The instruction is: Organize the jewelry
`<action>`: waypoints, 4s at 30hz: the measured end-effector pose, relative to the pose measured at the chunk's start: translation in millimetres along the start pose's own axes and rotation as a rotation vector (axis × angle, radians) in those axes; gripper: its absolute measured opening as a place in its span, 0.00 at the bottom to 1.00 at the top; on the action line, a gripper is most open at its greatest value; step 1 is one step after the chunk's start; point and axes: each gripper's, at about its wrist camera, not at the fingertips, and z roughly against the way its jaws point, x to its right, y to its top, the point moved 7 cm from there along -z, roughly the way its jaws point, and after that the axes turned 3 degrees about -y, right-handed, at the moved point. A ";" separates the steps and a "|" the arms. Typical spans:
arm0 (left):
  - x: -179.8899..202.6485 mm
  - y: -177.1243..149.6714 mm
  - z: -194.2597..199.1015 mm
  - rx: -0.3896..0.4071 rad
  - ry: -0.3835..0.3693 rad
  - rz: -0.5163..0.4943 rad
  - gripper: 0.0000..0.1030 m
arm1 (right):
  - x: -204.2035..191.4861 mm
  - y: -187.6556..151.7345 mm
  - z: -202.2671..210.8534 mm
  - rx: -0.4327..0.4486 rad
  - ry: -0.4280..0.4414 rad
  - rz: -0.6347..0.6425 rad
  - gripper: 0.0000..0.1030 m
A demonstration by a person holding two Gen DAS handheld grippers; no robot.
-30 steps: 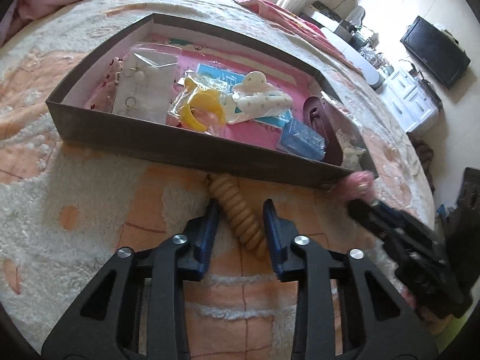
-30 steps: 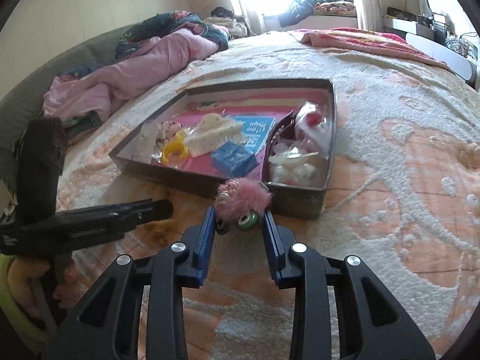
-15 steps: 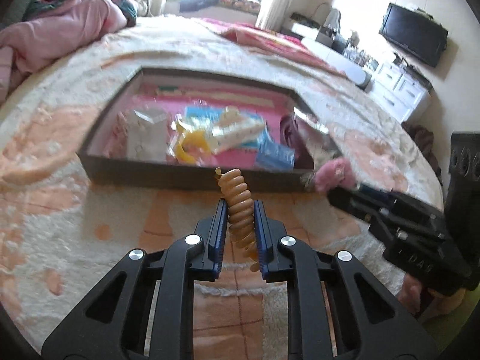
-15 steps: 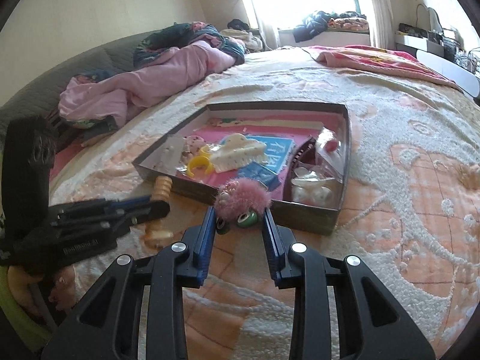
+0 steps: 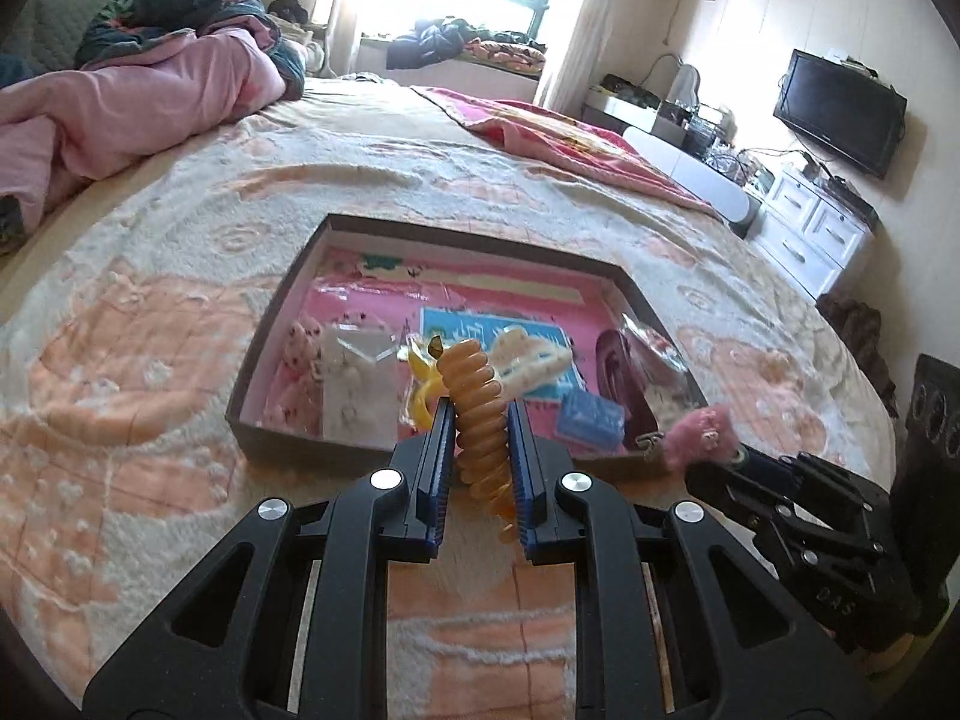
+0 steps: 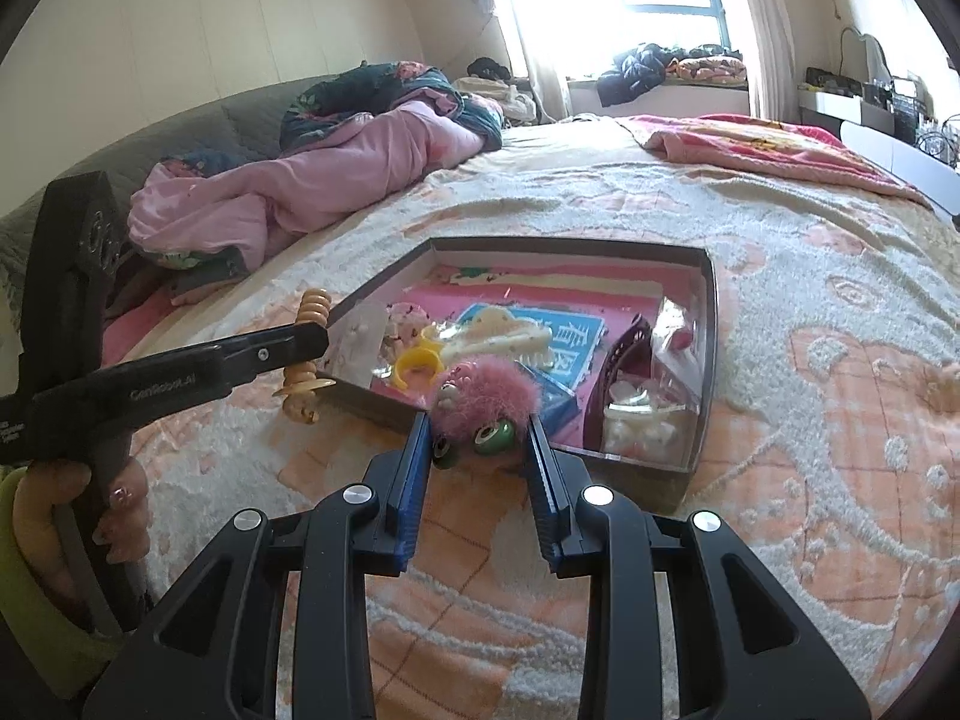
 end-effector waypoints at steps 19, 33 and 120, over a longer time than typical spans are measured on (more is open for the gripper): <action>-5.9 22.7 -43.3 -0.009 0.035 -0.031 0.11 | 18.6 35.2 -28.8 0.031 -0.077 0.016 0.28; -13.0 12.8 -71.5 -0.057 0.030 -0.026 0.11 | 42.4 31.3 -64.2 -0.029 -0.120 0.001 0.22; -3.4 2.0 45.5 0.173 0.154 -0.046 0.89 | 27.2 20.8 46.2 0.235 -0.220 -0.030 0.94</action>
